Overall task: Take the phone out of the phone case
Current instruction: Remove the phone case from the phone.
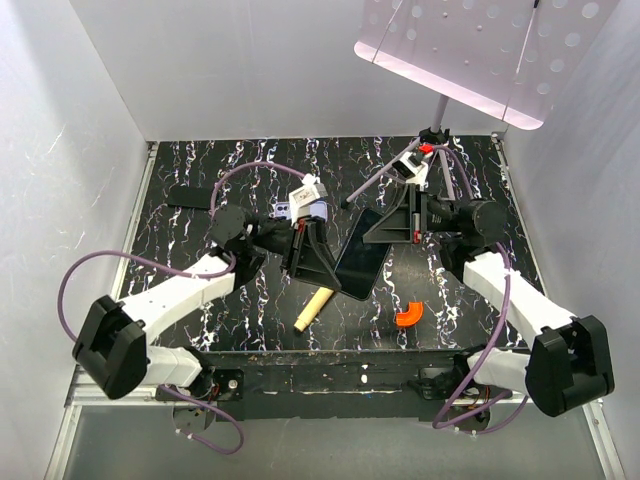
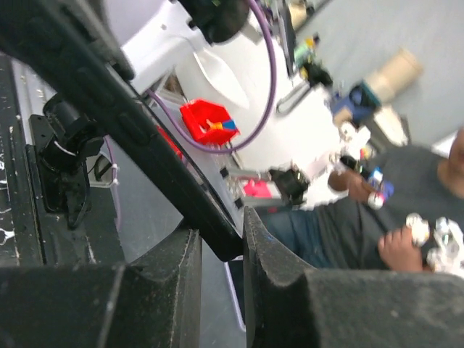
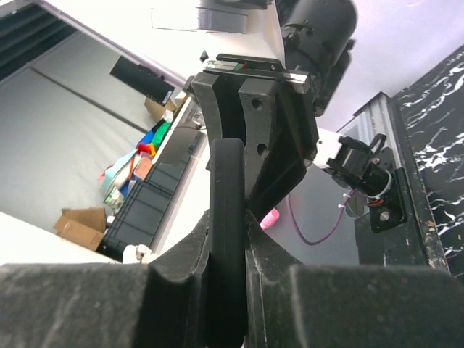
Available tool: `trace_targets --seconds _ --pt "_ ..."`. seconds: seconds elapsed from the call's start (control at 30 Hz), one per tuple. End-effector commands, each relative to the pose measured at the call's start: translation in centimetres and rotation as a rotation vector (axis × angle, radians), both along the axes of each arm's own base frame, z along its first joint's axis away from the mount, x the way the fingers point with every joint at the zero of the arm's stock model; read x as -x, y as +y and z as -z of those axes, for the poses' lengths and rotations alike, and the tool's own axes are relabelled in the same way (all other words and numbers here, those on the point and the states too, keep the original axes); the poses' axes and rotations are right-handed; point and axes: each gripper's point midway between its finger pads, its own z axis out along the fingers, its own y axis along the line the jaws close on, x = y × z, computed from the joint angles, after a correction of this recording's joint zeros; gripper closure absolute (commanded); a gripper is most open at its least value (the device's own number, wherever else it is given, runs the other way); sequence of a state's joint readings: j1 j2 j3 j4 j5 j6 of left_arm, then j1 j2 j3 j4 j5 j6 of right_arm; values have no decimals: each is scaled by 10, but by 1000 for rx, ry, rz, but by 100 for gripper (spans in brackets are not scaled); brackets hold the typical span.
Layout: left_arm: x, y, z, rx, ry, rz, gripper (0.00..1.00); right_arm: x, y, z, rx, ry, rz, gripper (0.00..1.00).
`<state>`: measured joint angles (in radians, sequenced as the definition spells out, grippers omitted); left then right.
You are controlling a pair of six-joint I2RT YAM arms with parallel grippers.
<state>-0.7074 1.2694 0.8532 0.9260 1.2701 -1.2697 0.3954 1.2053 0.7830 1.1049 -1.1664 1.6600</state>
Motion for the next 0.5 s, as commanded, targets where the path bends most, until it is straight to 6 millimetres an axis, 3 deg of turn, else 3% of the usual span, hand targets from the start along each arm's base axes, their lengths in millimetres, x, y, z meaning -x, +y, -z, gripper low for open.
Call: trace_targets --seconds 0.0,0.2,0.27,0.37,0.47 --pt "54 17 -55 348 -589 210 100 -9 7 -7 -50 108 -31 99" --pt "27 -5 -27 261 -610 273 100 -8 7 -17 -55 123 -56 99" --pt "10 -13 -23 255 -606 214 100 -7 7 -20 -59 123 -62 99" --pt "-34 -29 -20 213 -638 -1 100 -7 5 -28 -88 126 -60 99" --pt "-71 -40 5 69 -699 -192 100 -6 4 -38 -118 125 -62 99"
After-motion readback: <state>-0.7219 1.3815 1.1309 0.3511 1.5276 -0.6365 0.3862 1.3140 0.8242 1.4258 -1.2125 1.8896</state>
